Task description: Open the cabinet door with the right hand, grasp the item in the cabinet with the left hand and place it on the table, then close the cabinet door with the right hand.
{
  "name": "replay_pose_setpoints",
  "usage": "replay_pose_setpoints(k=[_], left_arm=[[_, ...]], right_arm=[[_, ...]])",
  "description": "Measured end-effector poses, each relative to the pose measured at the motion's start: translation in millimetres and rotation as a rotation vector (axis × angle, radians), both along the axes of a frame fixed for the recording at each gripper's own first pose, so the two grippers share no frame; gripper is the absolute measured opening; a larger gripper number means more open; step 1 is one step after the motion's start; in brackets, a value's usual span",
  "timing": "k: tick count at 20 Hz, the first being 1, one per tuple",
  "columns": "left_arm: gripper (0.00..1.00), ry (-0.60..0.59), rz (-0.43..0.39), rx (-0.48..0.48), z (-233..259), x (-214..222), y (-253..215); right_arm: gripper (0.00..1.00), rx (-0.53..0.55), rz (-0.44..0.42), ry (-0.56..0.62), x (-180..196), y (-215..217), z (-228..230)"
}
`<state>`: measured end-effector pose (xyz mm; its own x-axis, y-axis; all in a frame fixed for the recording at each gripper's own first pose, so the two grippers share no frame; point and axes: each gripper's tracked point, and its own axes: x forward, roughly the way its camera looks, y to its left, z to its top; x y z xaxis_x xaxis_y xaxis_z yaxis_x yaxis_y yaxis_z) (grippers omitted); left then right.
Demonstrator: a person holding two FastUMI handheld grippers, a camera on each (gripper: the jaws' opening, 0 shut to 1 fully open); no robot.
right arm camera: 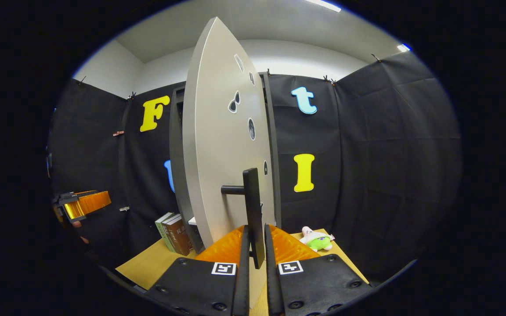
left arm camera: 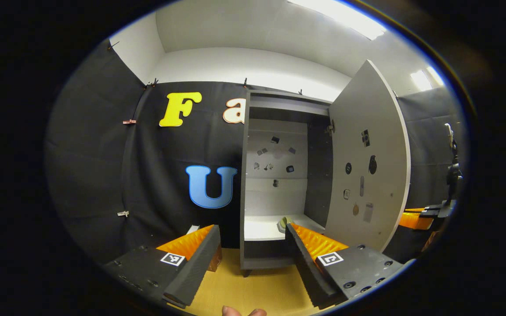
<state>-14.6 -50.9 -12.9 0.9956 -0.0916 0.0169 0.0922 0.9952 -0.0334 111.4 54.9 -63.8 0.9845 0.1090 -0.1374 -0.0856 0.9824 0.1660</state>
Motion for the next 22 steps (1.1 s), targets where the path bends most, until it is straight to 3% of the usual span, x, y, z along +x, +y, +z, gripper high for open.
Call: replay_pose_setpoints(k=[11, 19, 20, 21, 22], left_arm=[[0.94, 0.012, -0.030, -0.021, 1.4, 21.9, -36.1], [0.94, 0.035, -0.070, 0.016, 0.7, 57.4, -78.1], [0.94, 0.044, -0.084, 0.028, -1.5, 65.2, -85.1], [0.94, 0.057, -0.104, 0.029, -5.9, 74.6, -93.3], [0.94, 0.074, -0.131, 0.021, -10.5, 84.2, -102.2]], right_arm=[[0.15, -0.022, -0.053, -0.003, 4.4, -38.5, -2.6], [0.15, -0.060, -0.029, -0.046, 4.1, -43.8, 5.3], [0.26, -0.059, -0.021, -0.056, 4.7, -44.3, 7.5], [0.24, -0.054, -0.017, -0.064, 3.1, -48.0, 8.8], [0.35, -0.052, -0.017, -0.073, -0.2, -52.0, 11.3]])
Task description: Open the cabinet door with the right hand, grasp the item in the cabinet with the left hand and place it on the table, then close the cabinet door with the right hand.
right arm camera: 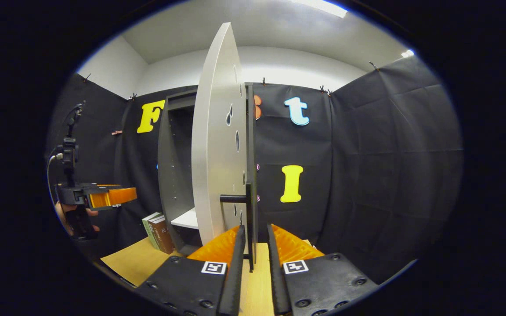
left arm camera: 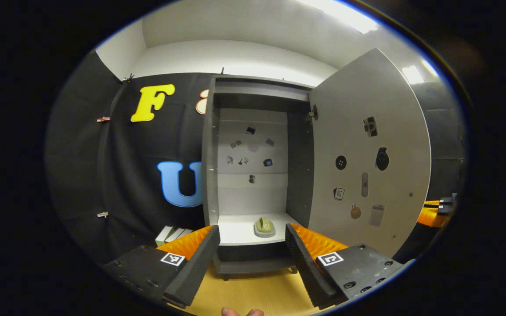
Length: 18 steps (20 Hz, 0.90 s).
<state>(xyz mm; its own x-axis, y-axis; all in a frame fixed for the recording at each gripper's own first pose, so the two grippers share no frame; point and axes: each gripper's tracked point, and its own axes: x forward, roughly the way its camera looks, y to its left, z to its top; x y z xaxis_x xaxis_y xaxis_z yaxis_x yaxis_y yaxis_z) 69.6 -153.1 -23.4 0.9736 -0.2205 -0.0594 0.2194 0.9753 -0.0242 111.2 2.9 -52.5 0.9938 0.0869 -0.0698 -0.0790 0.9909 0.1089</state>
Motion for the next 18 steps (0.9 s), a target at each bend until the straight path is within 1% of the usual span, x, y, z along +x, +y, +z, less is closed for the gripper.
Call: replay_pose_setpoints(k=[1, 3, 5, 6, 8, 9, 10, 12, 13, 16, 18], left_arm=[[0.94, 0.019, -0.024, -0.012, -4.4, 10.7, -8.9], [0.94, 0.047, -0.063, -0.030, -8.6, 36.2, -21.9], [0.94, 0.078, -0.093, -0.023, -11.7, 64.1, -34.8], [0.94, 0.098, -0.105, -0.013, -15.0, 78.4, -39.7], [0.93, 0.135, -0.125, 0.027, -23.1, 108.4, -49.8], [0.91, 0.154, -0.141, 0.054, -30.0, 124.1, -55.0], [0.93, 0.185, -0.158, 0.082, -38.3, 138.8, -60.5], [0.93, 0.248, -0.191, 0.112, -55.2, 166.4, -72.4], [0.94, 0.276, -0.206, 0.112, -63.7, 183.1, -78.0], [0.94, 0.347, -0.229, 0.128, -78.4, 224.1, -86.4], [0.93, 0.400, -0.245, 0.138, -88.4, 249.6, -94.5]], right_arm=[[0.39, -0.005, -0.016, -0.009, -2.0, -9.7, 1.1], [0.68, -0.009, -0.070, -0.003, -7.7, -36.3, -5.0], [0.96, 0.002, -0.133, 0.018, -18.4, -63.3, -12.0], [0.95, 0.005, -0.163, 0.010, -16.5, -74.5, -11.8], [0.95, -0.001, -0.219, -0.052, -13.8, -94.2, -3.2], [0.96, -0.024, -0.249, -0.090, -13.5, -105.8, 2.0], [0.96, -0.048, -0.280, -0.113, -15.1, -119.2, 3.6], [0.96, -0.065, -0.306, -0.115, -18.7, -130.2, 1.1], [0.96, -0.065, -0.313, -0.103, -19.4, -134.7, -2.7], [0.96, -0.094, -0.339, -0.077, -19.5, -151.0, -14.7], [0.96, -0.109, -0.341, -0.061, -17.4, -156.6, -23.8]])
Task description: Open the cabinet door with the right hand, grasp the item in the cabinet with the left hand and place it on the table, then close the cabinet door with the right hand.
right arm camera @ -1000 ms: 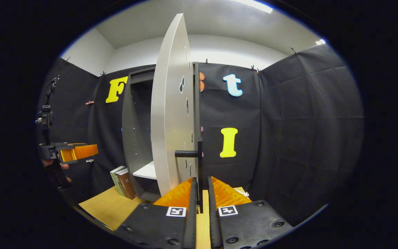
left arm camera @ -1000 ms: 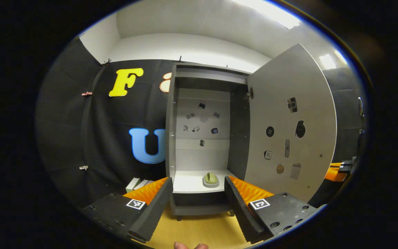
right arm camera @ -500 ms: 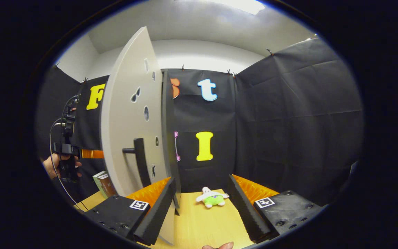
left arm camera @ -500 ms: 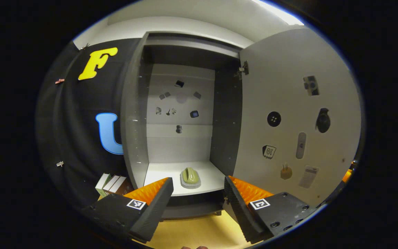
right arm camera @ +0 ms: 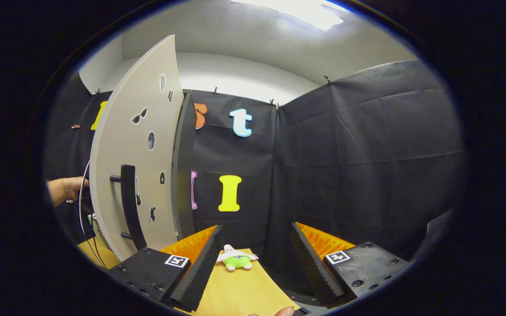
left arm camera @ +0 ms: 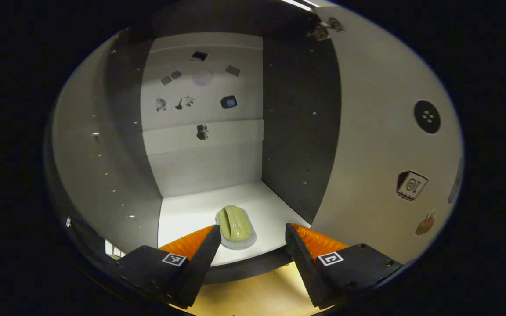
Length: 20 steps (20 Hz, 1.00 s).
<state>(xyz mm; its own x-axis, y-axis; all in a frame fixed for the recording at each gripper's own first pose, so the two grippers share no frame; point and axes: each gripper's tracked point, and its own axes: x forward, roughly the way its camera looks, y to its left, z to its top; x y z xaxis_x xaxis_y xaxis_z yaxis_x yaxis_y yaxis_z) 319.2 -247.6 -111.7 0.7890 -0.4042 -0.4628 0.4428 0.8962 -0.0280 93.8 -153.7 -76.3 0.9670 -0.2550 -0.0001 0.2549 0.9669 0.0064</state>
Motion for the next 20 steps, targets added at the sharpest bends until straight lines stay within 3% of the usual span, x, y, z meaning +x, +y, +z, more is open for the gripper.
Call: replay_pose_setpoints(k=[3, 5, 9, 12, 16, 17, 18, 20], left_arm=[[0.90, 0.064, 0.023, 0.084, -22.3, 45.3, 2.0], [0.82, 0.100, 0.029, 0.150, -37.9, 68.7, 2.9], [0.73, 0.209, 0.031, 0.201, -72.9, 97.0, 0.0], [0.56, 0.276, 0.060, 0.203, -95.6, 105.7, 1.9], [0.47, 0.294, 0.081, 0.156, -100.9, 110.1, -1.0], [0.42, 0.289, 0.087, 0.160, -100.1, 111.0, 0.2], [0.31, 0.291, 0.090, 0.163, -99.8, 110.7, 1.9], [0.22, 0.293, 0.091, 0.151, -98.8, 107.6, 3.4]], right_arm=[[0.96, -0.024, -0.008, 0.032, -2.6, -12.4, -12.8], [0.94, -0.030, -0.017, 0.031, -0.1, -19.2, -13.4], [0.97, -0.030, -0.047, 0.051, 2.3, -36.2, -24.6], [0.97, -0.037, -0.057, 0.061, 5.6, -43.4, -27.6], [0.97, -0.026, -0.067, 0.072, 4.8, -51.5, -32.7], [0.97, -0.027, -0.066, 0.073, 3.4, -52.3, -32.8], [0.97, -0.029, -0.064, 0.073, 3.9, -51.9, -32.5], [0.97, -0.032, -0.058, 0.073, 6.2, -49.4, -33.0]])
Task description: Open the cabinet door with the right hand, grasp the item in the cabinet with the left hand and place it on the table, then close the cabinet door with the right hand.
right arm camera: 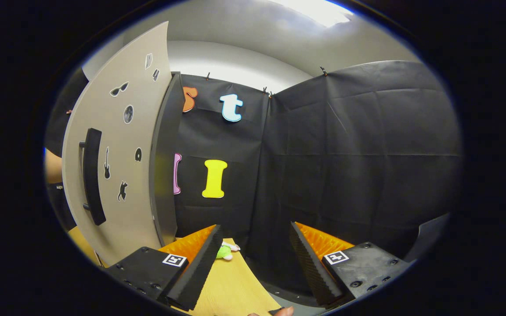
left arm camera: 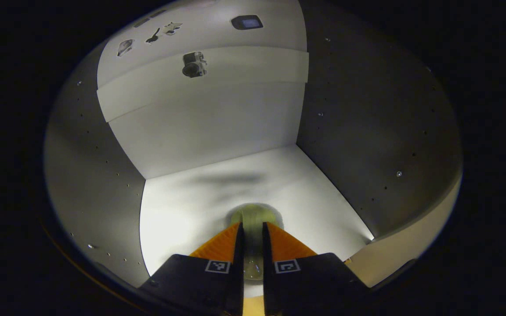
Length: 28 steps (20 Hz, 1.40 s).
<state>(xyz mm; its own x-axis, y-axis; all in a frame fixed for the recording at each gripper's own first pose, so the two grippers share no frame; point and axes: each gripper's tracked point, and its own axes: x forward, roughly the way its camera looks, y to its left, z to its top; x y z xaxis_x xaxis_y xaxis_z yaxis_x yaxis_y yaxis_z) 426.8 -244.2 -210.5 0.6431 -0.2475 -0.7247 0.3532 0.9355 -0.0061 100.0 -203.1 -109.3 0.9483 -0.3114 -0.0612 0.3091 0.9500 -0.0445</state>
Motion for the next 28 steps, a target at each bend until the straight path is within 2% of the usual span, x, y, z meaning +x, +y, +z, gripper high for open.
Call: replay_pose_setpoints(k=[3, 7, 13, 16, 22, 28], left_arm=[[0.19, -0.004, 0.003, -0.022, 5.8, -6.8, 3.8], [0.19, -0.044, -0.021, -0.052, 30.8, -25.7, 6.8], [0.19, -0.077, -0.082, -0.098, 56.3, -95.3, 13.2], [0.18, -0.092, -0.083, -0.110, 56.0, -135.1, 22.3], [0.19, -0.120, -0.064, -0.126, 26.0, -211.5, 38.5], [0.18, -0.121, -0.037, -0.108, -46.9, -270.8, 42.4]], right_arm=[[0.97, -0.002, 0.009, -0.006, -2.2, 3.9, 3.1], [0.97, 0.001, 0.019, -0.015, -4.0, 11.0, 9.1], [0.97, 0.012, 0.051, -0.038, -4.9, 32.9, 18.1], [0.97, 0.028, 0.066, -0.042, -2.9, 45.0, 20.5], [0.97, 0.054, 0.103, -0.061, 3.8, 66.0, 27.0], [0.97, 0.081, 0.113, -0.070, 10.0, 76.9, 29.9]])
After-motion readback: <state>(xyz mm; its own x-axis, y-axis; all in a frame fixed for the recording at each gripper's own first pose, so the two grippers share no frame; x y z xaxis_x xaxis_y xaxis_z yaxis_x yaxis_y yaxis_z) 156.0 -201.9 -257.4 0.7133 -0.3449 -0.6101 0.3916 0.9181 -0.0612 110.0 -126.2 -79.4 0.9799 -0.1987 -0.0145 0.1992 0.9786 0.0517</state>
